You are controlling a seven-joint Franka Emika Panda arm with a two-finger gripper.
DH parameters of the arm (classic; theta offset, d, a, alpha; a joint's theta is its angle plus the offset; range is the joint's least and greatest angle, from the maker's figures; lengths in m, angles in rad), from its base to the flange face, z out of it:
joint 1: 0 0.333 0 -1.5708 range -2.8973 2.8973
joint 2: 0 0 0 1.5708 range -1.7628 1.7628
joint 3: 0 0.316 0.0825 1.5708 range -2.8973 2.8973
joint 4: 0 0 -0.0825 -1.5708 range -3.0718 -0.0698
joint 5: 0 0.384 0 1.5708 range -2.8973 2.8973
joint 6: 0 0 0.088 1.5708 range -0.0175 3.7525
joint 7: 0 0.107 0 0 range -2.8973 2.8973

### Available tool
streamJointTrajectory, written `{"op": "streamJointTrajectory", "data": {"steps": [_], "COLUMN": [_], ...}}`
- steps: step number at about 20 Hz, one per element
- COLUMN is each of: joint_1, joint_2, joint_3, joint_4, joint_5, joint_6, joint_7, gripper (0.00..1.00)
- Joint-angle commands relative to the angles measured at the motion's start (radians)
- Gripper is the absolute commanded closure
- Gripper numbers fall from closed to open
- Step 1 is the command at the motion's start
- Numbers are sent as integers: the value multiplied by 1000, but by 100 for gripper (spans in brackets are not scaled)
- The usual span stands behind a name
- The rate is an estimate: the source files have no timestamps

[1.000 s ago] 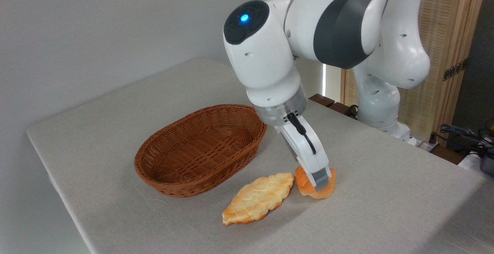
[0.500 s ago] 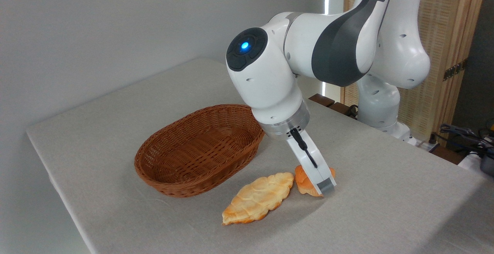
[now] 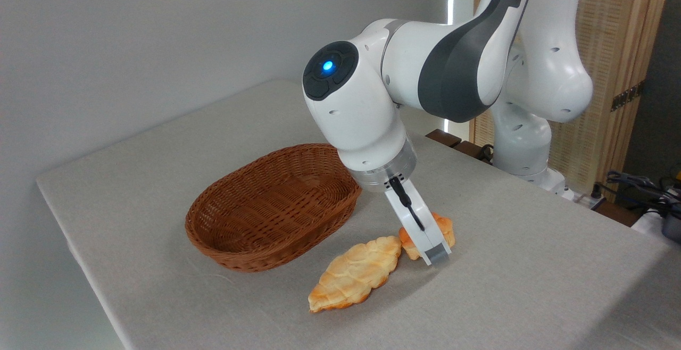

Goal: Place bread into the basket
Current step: 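Lift the orange roll and carry it over the wicker basket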

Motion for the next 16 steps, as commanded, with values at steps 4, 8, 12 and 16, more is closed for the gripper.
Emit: {"op": "streamJointTrajectory", "data": {"steps": [4,8,12,16], "joint_1": [-2,-1,-1,-1], "joint_2": [-6,-9,-32,-32], "joint_3": [-12,-12,-42,-84], "joint_4": [-2,-1,53,191], "joint_5": [-18,-18,-39,-117], "joint_6": [10,8,-54,-171], "joint_7": [10,11,13,13], "gripper": [48,48,47,46]}}
